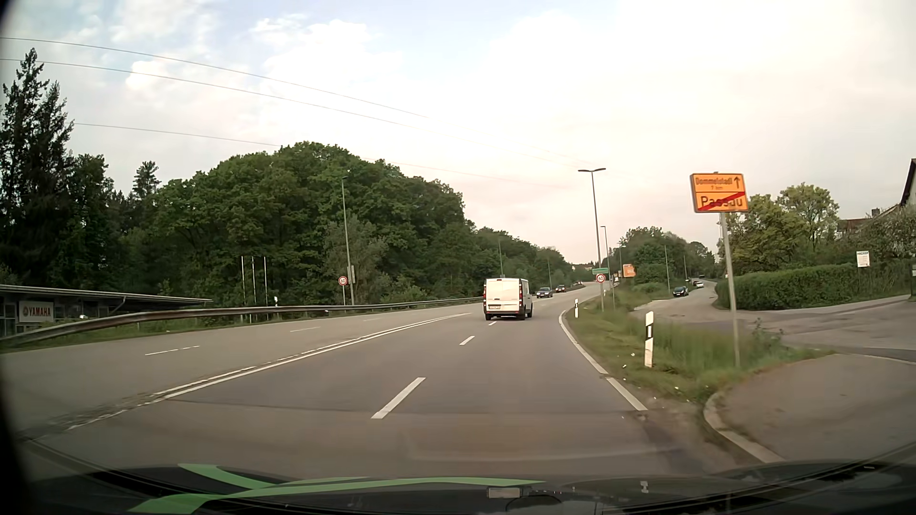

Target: Follow the waypoints while adhering to traffic rules and regulations

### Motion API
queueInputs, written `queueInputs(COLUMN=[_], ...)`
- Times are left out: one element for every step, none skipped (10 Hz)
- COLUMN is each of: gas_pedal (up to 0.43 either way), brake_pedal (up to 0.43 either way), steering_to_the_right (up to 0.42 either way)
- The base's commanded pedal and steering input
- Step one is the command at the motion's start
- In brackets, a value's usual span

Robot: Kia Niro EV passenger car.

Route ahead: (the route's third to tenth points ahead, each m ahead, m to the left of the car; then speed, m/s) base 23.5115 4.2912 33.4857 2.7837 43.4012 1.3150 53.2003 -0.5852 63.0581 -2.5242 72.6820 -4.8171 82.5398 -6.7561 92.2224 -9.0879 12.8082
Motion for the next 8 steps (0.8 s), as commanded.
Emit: queueInputs(gas_pedal=[0.15, 0.15, 0.15, 0.15, 0.15, 0.15, 0.15, 0.15], brake_pedal=[0.0, 0.0, 0.0, 0.0, 0.0, 0.0, 0.0, 0.0], steering_to_the_right=[0.021, 0.02, 0.019, 0.018, 0.016, 0.014, 0.011, 0.011])
